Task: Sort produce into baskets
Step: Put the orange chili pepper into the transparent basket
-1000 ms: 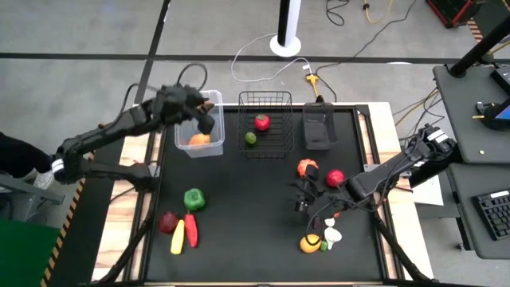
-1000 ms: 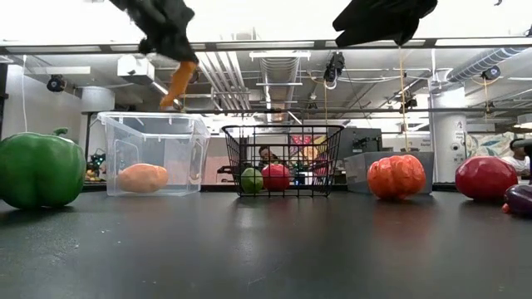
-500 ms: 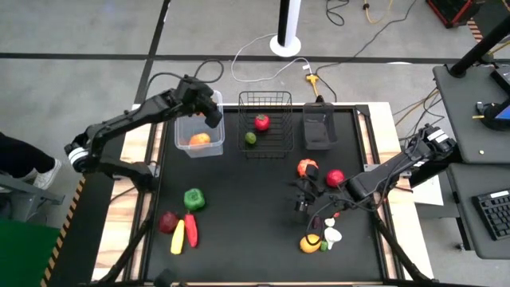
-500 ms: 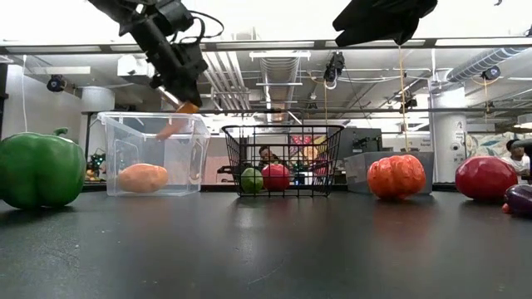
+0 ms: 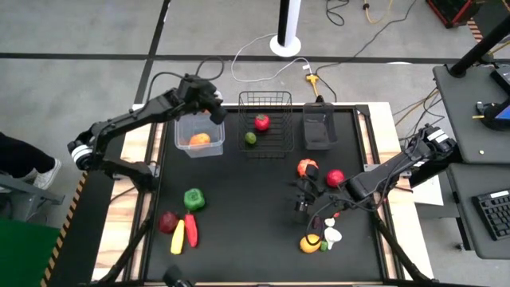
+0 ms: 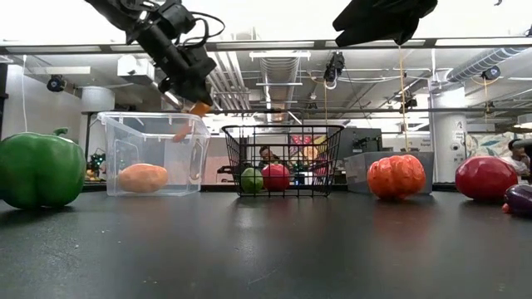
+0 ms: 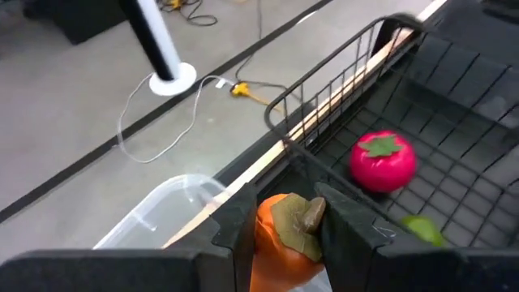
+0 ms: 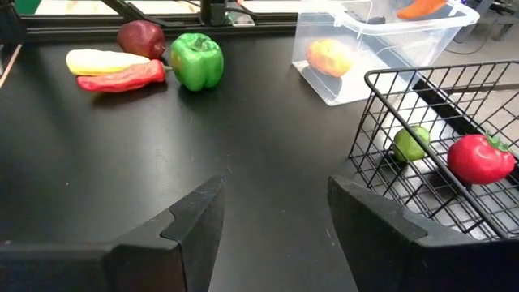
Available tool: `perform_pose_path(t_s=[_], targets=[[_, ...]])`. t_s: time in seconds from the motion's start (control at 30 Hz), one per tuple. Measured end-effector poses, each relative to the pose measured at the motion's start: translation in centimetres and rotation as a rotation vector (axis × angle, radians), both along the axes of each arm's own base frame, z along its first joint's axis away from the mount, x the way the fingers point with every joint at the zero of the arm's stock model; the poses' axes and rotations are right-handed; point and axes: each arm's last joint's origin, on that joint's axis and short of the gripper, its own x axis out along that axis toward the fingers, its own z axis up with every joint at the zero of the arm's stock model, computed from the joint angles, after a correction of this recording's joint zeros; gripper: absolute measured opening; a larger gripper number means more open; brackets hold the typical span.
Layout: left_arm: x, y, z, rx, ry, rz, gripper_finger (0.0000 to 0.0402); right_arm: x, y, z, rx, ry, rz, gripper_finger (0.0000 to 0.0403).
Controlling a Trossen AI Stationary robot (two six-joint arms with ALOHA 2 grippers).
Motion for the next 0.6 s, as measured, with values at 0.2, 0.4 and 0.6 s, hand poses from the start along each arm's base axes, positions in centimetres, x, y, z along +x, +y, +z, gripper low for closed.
perform_pose_path(t_s=[0.2,0.4,0.6], targets=[[-0.1,0.4,-0.3,-0.014,-0.056,-0.031,0.0093,0.0,0.0,0.0,0.004,-0.001,-0.002,0.021],[-0.9,1.0,-1.0,-0.038,-0.066,-0.023,0.0092,0.0,0.0,0.0,0.007,-0.002,-0.003,0.021],[-1.4,1.4,-2.0,-0.053,-0.089,-0.042,0.0092,0.0,0.0,0.0,0.007,-0.002,-0.003,0.021]])
